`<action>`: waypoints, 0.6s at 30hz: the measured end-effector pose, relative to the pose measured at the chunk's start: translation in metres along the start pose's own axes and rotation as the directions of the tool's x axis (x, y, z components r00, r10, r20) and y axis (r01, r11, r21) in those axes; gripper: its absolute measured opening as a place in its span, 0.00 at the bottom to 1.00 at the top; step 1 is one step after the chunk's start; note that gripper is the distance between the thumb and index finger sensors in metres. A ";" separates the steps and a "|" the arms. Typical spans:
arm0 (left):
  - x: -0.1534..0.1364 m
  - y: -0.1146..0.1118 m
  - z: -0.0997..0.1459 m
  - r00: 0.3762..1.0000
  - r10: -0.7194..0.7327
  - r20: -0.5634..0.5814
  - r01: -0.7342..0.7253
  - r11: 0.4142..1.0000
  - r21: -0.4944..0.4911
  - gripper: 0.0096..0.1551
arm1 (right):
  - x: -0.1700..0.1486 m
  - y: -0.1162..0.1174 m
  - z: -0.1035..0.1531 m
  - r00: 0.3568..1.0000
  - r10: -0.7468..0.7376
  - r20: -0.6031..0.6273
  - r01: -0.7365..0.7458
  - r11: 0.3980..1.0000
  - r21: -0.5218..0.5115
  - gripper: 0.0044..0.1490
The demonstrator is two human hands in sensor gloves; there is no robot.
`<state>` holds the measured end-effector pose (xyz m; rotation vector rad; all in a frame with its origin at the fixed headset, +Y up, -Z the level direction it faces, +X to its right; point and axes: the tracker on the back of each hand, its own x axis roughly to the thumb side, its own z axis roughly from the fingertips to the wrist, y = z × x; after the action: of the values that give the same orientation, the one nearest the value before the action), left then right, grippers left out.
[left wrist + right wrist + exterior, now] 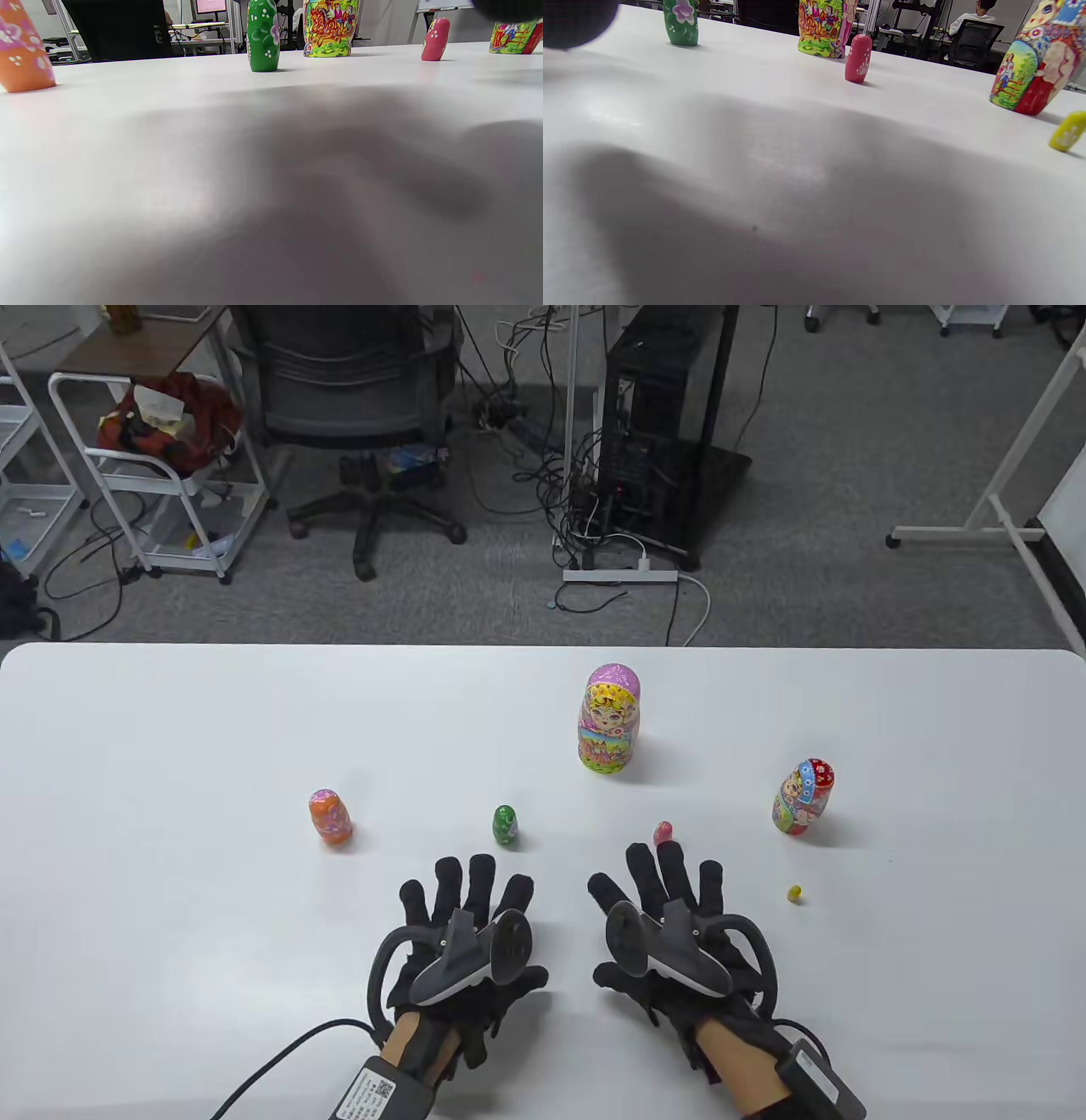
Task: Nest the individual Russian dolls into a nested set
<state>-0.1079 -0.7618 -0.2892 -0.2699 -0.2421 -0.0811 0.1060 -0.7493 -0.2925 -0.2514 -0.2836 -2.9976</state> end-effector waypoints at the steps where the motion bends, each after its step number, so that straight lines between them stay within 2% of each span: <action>1: 0.000 0.000 0.000 1.000 0.001 0.000 -0.001 1.000 0.001 0.62 | 0.000 0.000 0.000 1.000 -0.001 0.000 0.001 1.000 0.002 0.61; 13: -0.004 0.001 -0.001 1.000 0.007 -0.001 -0.007 1.000 0.024 0.60 | -0.003 -0.001 0.001 0.992 -0.127 -0.003 0.126 0.991 -0.033 0.54; 16: -0.007 0.002 -0.001 1.000 0.030 -0.008 -0.030 0.999 0.018 0.59 | -0.011 -0.005 0.000 0.990 -0.123 -0.064 0.118 0.990 -0.084 0.52; 18: -0.009 0.003 -0.001 0.999 0.046 -0.015 -0.046 0.999 0.022 0.59 | -0.025 -0.013 0.001 0.979 -0.145 -0.145 0.122 0.980 -0.159 0.49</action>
<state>-0.1162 -0.7587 -0.2931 -0.2528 -0.2206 -0.0349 0.1292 -0.7339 -0.2985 -0.0094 -0.0629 -3.1530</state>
